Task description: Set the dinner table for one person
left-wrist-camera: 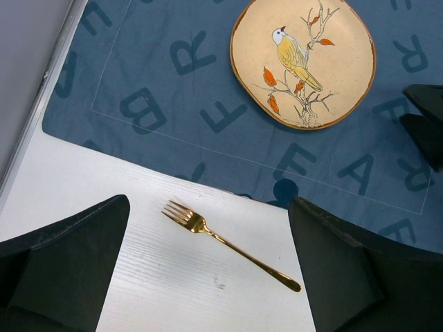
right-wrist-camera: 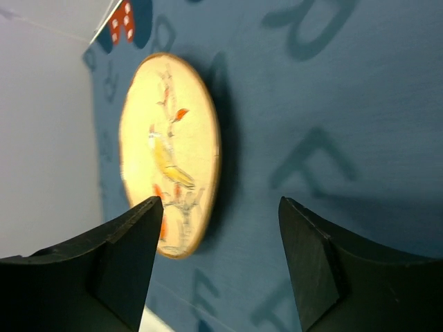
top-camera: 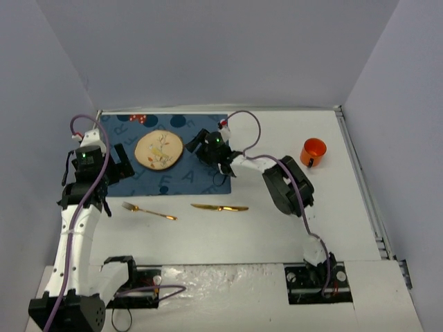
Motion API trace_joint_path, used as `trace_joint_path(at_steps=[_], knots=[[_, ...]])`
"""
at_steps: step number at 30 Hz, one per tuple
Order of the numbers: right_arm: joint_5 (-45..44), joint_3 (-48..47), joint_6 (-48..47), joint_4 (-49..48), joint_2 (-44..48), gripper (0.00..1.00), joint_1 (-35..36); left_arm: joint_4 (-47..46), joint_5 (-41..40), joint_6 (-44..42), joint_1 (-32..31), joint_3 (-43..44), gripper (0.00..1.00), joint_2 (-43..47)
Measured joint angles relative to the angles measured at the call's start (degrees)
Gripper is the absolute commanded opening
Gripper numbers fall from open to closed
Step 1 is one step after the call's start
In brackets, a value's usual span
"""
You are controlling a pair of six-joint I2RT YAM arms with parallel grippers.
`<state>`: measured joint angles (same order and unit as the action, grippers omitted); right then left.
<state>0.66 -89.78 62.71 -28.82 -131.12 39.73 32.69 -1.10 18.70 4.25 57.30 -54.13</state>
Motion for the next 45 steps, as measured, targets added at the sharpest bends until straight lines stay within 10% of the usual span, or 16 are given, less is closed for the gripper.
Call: trace_joint_path(at_steps=[10, 23, 45], knots=[[-9.67, 22.68, -21.35, 4.88, 25.56, 0.86, -9.08, 0.13, 0.0, 0.0, 0.35, 0.0, 0.97, -0.02], [-17.03, 38.77, -39.51, 16.17, 52.44, 0.81, -31.88, 0.14, 0.32, 0.01, 1.0, 0.0, 0.97, 0.0], [-10.05, 39.75, -47.43, 14.32, 40.11, 0.54, -42.39, 0.13, 1.06, 0.04, 1.09, 0.0, 0.97, -0.01]])
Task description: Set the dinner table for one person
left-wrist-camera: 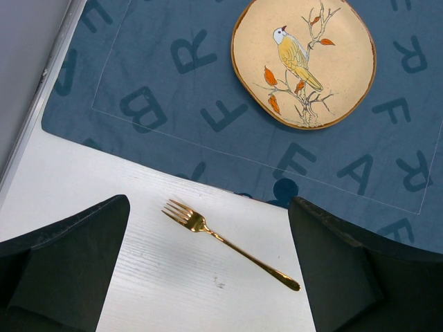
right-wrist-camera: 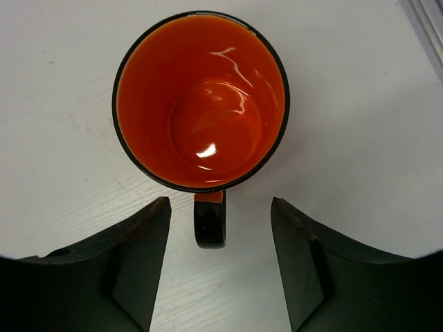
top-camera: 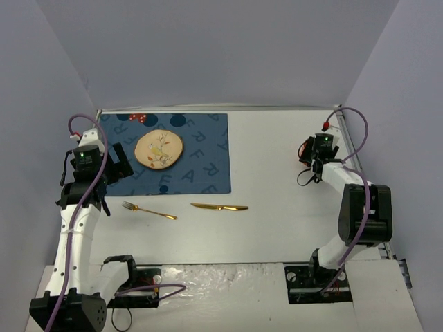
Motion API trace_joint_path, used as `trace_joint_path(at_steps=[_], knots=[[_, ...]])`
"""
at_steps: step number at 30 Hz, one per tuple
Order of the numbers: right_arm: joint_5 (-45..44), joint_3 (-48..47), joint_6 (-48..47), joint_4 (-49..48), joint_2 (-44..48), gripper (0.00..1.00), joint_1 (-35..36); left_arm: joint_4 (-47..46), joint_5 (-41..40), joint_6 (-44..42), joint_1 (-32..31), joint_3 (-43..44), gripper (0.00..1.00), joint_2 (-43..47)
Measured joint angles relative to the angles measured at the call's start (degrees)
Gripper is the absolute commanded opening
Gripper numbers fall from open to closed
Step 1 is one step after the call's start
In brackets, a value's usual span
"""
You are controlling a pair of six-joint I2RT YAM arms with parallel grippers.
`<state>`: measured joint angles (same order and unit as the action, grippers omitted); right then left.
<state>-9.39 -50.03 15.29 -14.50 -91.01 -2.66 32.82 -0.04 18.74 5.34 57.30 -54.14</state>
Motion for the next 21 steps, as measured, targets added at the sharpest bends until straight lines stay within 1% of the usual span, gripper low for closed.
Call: trace_joint_path(at_steps=[4, 9, 17, 18, 21], knots=[[1.09, -0.01, -0.82, -1.04, -2.59, 0.51, 0.0, 0.0, 0.01, 0.0, 0.0, 0.0, 0.97, -0.01], [1.34, -0.01, -1.89, -2.28, -3.6, 0.46, 0.0, 0.0, 0.01, 0.0, 0.0, 0.0, 0.97, -0.01], [1.27, -0.01, -3.0, -4.03, -3.62, 0.29, 0.0, 0.0, 0.01, 0.02, -0.01, 0.0, 0.97, -0.01], [1.27, -0.01, -3.22, -4.14, -3.62, 0.29, 0.0, 0.0, 0.01, 0.02, -0.02, 0.0, 0.97, -0.03], [1.27, -0.01, -3.67, -4.61, -3.62, 0.16, 0.0, 0.0, 0.01, 0.02, -0.02, 0.0, 0.97, -0.05]])
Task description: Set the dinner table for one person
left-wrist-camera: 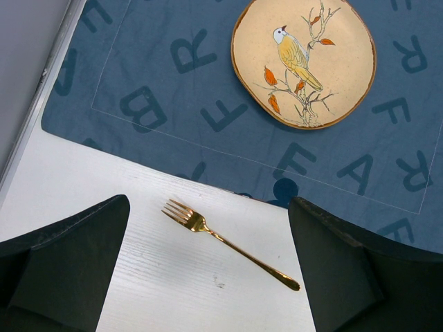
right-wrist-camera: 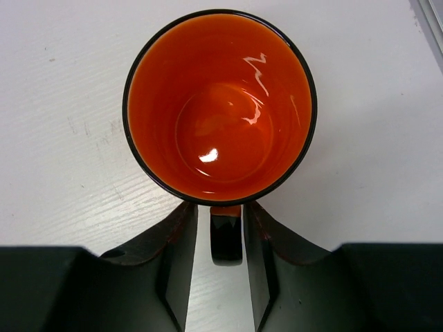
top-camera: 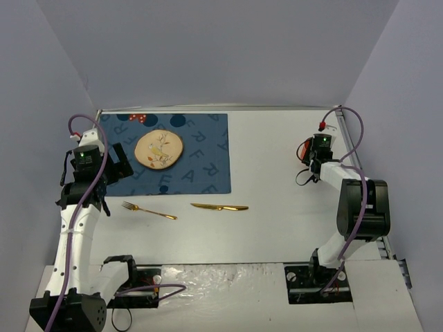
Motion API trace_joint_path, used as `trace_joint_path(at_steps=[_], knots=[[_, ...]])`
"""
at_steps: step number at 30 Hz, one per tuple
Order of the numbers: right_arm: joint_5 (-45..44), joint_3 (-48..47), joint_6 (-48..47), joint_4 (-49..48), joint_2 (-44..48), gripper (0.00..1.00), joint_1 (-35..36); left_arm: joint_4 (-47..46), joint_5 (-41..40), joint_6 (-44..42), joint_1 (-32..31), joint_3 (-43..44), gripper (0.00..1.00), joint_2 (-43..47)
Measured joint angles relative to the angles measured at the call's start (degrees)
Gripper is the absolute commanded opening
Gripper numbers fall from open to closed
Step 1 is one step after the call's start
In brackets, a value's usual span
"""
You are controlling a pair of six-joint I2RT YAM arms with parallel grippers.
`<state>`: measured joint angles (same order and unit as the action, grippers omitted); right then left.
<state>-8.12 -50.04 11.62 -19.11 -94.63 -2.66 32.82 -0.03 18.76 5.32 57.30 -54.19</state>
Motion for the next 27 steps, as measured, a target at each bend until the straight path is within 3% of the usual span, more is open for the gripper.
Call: trace_joint_path(at_steps=[4, 10, 15, 27], knots=[[0.08, 0.0, -1.25, -0.22, 0.0, 0.0, 0.0, -0.02, 0.0, 0.0, 0.02, 0.0, 0.97, -0.02], [1.23, -0.76, -4.06, 0.04, 0.0, 0.0, 0.71, -0.02, 0.0, 0.02, 0.02, 0.0, 0.97, -0.06], [2.62, -4.5, -8.27, 0.6, -1.2, 0.0, 5.86, -0.02, 0.02, 0.02, 0.07, 0.0, 0.97, -0.25], [17.99, -20.99, -13.57, -2.62, -11.0, 0.0, 17.33, -0.05, 0.01, 0.02, 0.07, 0.0, 0.97, -1.15]])
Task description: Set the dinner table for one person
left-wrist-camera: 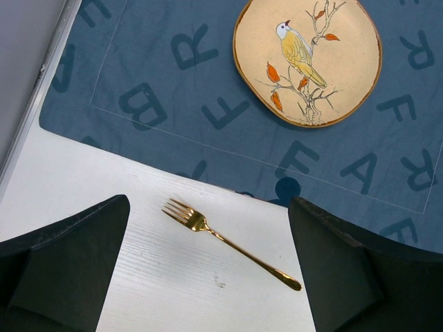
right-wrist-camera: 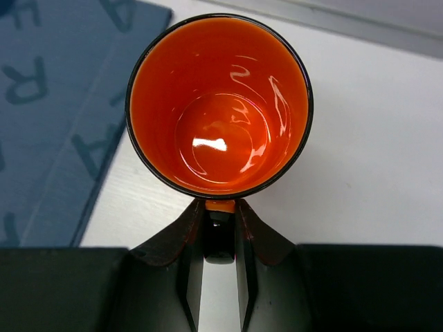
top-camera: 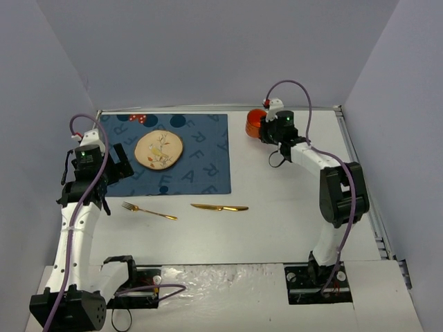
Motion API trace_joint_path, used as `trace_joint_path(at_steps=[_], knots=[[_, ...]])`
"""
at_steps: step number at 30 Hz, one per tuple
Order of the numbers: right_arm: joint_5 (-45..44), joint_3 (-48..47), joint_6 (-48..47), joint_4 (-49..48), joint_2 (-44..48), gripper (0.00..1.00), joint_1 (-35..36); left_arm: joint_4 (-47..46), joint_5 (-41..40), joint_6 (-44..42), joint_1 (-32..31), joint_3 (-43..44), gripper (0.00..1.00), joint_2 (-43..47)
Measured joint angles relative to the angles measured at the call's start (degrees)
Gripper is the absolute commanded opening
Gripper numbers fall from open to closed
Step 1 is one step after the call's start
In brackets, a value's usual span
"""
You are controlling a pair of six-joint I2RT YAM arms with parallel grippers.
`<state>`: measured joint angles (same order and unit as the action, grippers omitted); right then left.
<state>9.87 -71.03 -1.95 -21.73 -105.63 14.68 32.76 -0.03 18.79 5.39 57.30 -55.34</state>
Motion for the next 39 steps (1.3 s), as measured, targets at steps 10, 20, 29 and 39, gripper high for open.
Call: trace_joint_path(at_steps=[10, 20, 29, 39], knots=[[6.68, -21.06, -3.95, 1.47, -14.77, 0.0, 5.99, -0.02, 0.03, 0.0, 0.26, 0.0, 0.97, -1.32], [8.28, -33.15, -6.48, 5.28, -25.25, 0.0, 7.86, 0.01, 0.02, 0.0, 0.37, 0.0, 0.97, -1.82], [8.21, -37.95, -6.92, 6.23, -30.14, 0.0, 8.18, 0.01, 0.02, 0.0, 0.37, 0.0, 0.97, -1.94], [8.15, -44.38, -6.96, 7.22, -34.06, 0.0, 8.93, 0.05, 0.02, 0.0, 0.37, 0.0, 0.97, -1.94]])
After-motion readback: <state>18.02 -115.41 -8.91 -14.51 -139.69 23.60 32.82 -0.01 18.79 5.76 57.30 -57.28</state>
